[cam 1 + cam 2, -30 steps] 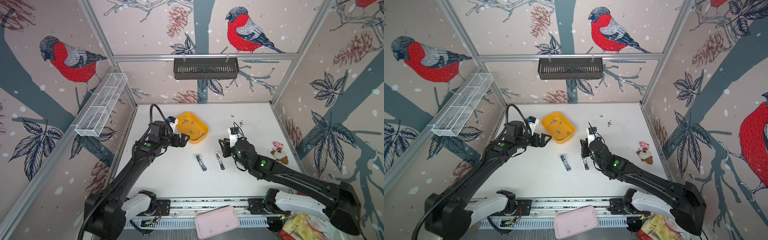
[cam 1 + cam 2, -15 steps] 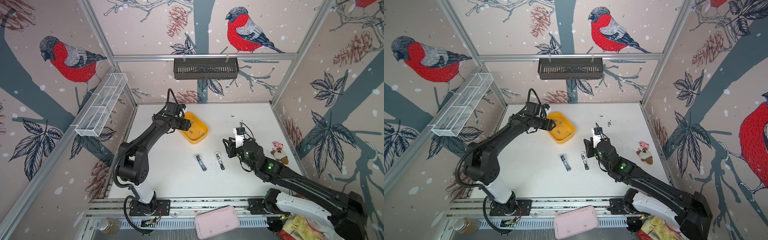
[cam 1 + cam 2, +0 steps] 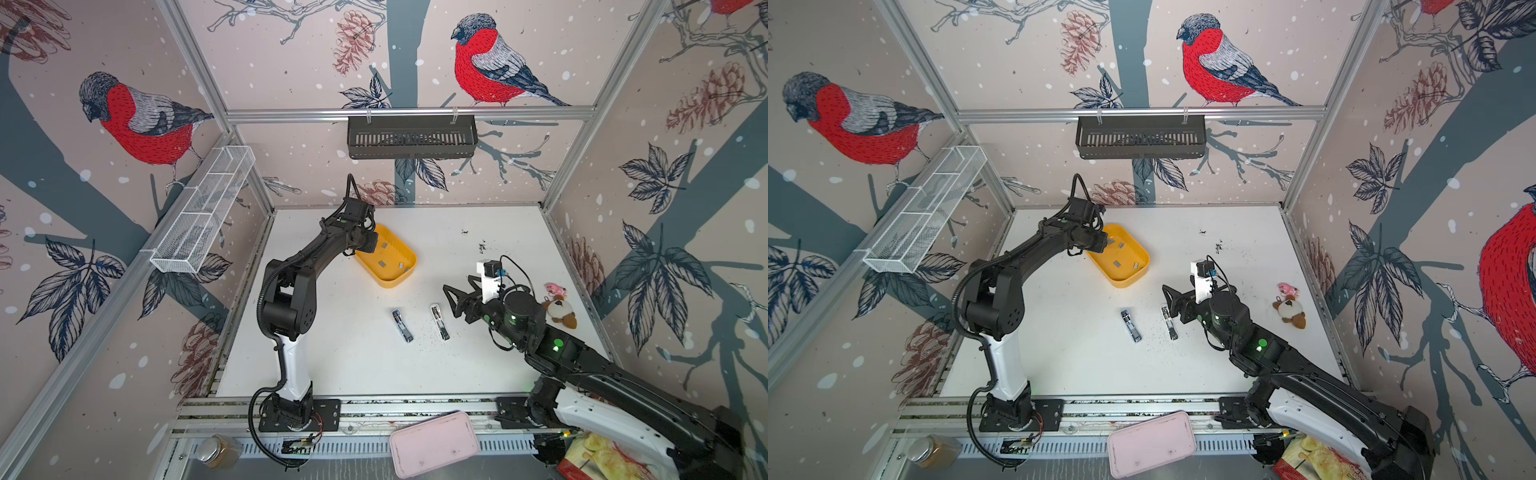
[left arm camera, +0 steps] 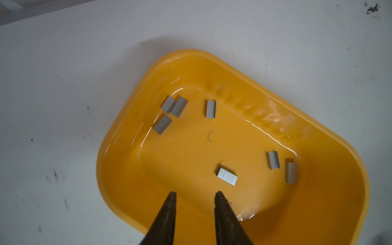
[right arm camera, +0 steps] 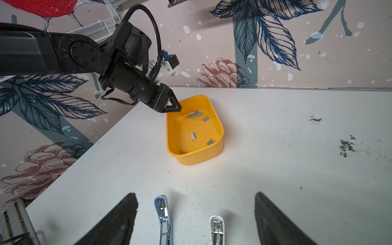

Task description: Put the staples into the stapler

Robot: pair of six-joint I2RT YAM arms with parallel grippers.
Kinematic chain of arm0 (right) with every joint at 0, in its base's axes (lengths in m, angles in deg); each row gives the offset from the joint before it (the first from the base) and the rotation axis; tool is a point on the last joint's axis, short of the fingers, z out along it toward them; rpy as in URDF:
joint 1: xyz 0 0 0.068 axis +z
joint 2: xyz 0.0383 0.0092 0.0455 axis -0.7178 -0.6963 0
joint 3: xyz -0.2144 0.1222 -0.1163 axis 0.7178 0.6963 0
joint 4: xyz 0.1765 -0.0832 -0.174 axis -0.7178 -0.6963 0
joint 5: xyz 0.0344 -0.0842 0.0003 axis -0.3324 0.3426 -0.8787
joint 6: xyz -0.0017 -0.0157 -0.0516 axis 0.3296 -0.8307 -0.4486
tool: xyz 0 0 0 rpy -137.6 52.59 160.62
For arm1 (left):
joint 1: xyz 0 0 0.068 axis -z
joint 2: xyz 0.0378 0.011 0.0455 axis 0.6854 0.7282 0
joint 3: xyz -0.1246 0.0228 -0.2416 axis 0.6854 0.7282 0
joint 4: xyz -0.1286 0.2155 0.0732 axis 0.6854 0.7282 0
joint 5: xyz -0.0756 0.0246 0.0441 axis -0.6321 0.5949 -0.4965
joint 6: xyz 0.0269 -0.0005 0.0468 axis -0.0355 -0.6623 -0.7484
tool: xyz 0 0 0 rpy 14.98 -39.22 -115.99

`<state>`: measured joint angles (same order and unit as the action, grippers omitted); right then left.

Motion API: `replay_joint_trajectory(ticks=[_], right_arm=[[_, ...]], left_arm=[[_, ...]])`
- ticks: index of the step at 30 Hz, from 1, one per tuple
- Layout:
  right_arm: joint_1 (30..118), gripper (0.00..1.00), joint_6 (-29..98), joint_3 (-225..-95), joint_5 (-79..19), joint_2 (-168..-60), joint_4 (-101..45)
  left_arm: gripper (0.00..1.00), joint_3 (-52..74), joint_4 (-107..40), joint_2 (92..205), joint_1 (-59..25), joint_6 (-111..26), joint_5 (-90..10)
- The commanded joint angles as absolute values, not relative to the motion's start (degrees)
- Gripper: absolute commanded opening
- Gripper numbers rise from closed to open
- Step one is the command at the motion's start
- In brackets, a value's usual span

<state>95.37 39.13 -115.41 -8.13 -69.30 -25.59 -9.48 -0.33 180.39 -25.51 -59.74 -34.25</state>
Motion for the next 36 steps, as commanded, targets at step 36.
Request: replay_joint_trajectory(ticks=[36], right_arm=[[95.4, 1.0, 40.7, -114.2, -11.4, -67.2, -26.2]], left_arm=[[0.32, -23.2, 2.3, 197.5, -24.2, -65.1, -24.3]])
